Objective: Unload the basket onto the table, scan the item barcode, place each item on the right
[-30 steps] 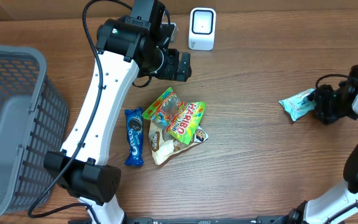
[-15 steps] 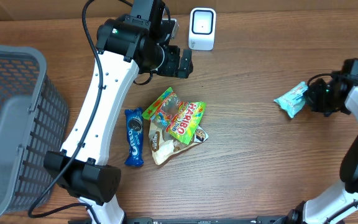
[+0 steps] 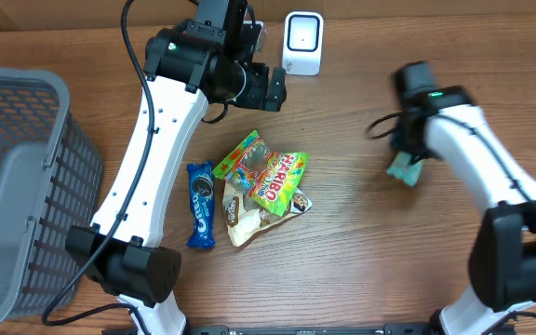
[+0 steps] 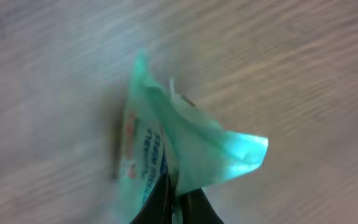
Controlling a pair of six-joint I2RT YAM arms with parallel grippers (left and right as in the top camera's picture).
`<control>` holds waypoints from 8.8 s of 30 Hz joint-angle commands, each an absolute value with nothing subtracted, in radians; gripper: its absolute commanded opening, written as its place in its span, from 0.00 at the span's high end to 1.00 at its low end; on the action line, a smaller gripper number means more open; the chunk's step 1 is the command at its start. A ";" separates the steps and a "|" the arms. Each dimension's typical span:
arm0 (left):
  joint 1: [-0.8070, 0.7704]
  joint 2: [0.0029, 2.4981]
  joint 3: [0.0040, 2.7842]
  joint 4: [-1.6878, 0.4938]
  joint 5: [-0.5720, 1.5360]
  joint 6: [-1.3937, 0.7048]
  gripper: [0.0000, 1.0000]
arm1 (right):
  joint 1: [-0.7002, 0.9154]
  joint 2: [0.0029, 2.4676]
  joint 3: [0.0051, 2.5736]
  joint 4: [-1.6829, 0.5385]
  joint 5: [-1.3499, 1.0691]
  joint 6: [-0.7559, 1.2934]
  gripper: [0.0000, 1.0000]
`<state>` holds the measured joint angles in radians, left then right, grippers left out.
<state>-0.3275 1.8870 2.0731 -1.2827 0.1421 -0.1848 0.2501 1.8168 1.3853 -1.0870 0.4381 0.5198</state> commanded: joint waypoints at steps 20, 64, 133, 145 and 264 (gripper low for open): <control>-0.333 1.893 2.077 -1.244 0.044 -0.188 0.00 | 0.802 1.962 1.400 -1.119 0.648 0.725 0.96; -0.334 1.893 2.077 -1.229 0.044 -0.199 0.00 | 0.406 1.870 1.397 -1.182 -0.249 0.283 0.42; -0.335 1.893 2.077 -1.215 0.041 -0.199 0.00 | 0.462 1.876 1.138 -0.781 -0.091 0.374 0.50; -0.335 1.893 2.077 -1.215 0.041 -0.199 0.00 | 0.417 1.876 1.182 -0.760 0.320 0.349 0.48; -0.334 1.893 2.077 -1.148 0.044 -0.199 0.00 | 0.166 1.974 1.309 -0.651 -0.606 -0.450 0.07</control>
